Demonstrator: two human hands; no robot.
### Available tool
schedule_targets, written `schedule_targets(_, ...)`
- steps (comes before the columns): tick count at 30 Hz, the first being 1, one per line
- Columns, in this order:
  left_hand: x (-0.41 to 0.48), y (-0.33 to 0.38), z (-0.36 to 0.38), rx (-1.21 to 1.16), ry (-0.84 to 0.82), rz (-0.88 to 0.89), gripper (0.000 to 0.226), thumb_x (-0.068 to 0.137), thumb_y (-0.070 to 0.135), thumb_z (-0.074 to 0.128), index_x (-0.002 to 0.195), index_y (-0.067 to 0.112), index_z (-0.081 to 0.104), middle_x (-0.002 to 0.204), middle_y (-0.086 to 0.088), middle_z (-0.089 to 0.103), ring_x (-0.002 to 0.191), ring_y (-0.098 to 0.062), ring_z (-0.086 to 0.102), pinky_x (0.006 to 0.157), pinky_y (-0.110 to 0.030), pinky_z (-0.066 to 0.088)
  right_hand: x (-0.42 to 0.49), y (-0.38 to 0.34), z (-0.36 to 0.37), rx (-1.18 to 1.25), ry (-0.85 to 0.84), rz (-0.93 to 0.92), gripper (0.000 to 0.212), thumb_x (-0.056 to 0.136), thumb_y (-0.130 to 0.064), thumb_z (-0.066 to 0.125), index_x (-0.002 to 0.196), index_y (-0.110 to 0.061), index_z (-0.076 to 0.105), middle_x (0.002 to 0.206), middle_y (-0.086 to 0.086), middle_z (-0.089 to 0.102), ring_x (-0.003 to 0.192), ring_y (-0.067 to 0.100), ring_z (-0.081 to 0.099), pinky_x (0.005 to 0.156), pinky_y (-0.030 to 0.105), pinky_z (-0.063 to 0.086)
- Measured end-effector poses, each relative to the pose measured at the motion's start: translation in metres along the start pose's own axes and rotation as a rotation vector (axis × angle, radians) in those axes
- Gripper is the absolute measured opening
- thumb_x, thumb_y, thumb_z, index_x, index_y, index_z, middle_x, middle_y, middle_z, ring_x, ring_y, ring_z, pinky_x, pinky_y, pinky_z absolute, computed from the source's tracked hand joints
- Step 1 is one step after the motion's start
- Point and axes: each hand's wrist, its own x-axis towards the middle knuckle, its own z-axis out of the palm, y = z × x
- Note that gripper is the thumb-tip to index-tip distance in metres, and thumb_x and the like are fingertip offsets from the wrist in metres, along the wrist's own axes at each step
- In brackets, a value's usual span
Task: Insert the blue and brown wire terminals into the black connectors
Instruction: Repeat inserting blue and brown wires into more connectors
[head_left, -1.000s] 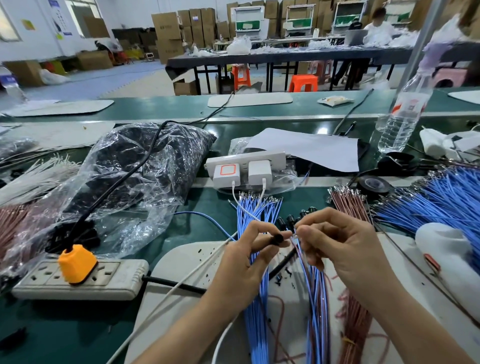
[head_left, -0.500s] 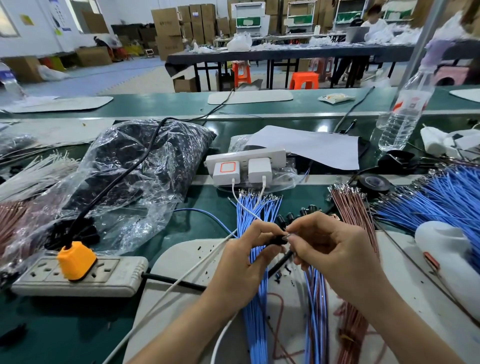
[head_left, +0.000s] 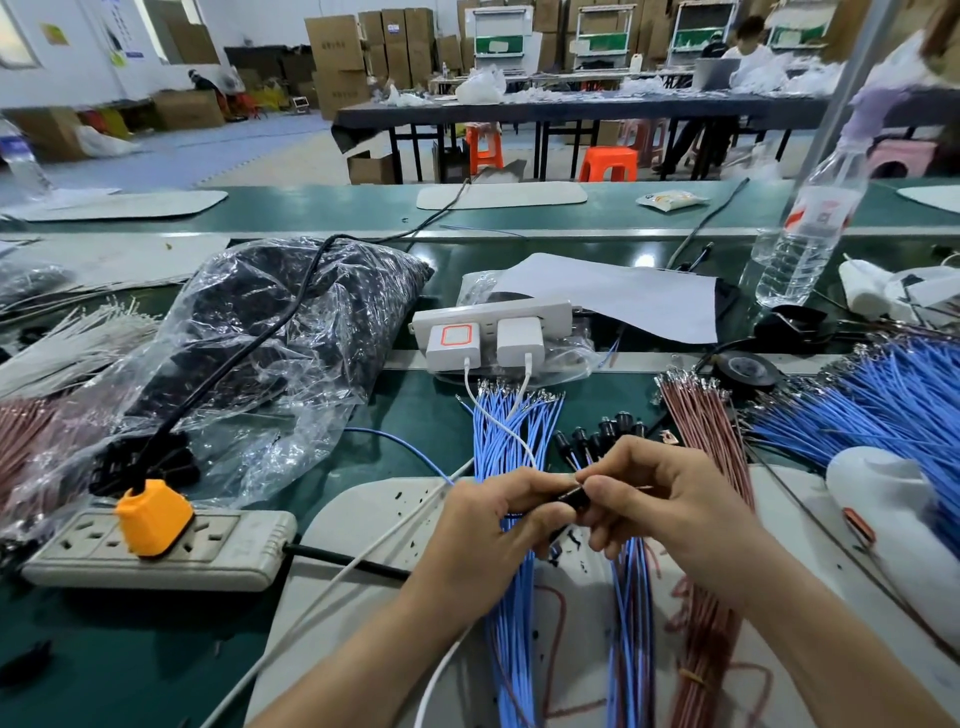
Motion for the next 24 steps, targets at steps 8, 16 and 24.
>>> schedule_targets(8, -0.001, -0.002, 0.0, 0.013, -0.03, -0.014, 0.031, 0.084, 0.0, 0.067, 0.09, 0.031, 0.067, 0.071, 0.025, 0.068, 0.069, 0.011, 0.062, 0.067, -0.006, 0.045, -0.001, 0.0, -0.001, 0.119, -0.065, 0.115, 0.021, 0.074, -0.009, 0.063, 0.081, 0.009, 0.054, 0.068, 0.025, 0.066, 0.053, 0.027, 0.065, 0.048, 0.024, 0.052)
schedule_targets(16, -0.001, -0.002, 0.001, -0.028, 0.013, -0.01, 0.026, 0.084, 0.009, 0.067, 0.087, 0.035, 0.066, 0.073, 0.021, 0.069, 0.068, 0.004, 0.063, 0.066, -0.011, 0.048, 0.002, 0.009, 0.004, 0.247, -0.034, 0.095, 0.007, 0.074, -0.008, 0.066, 0.071, -0.003, 0.067, 0.066, 0.026, 0.065, 0.052, 0.028, 0.064, 0.047, 0.025, 0.052)
schedule_targets(24, 0.003, -0.001, 0.0, -0.096, 0.049, 0.046, 0.021, 0.084, 0.016, 0.063, 0.095, 0.032, 0.072, 0.095, 0.008, 0.051, 0.071, -0.007, 0.054, 0.07, -0.02, 0.046, -0.001, 0.013, 0.014, 0.544, -0.173, 0.216, 0.03, 0.085, -0.026, 0.064, 0.104, -0.003, 0.06, 0.064, 0.007, 0.059, 0.05, 0.013, 0.053, 0.043, 0.018, 0.045)
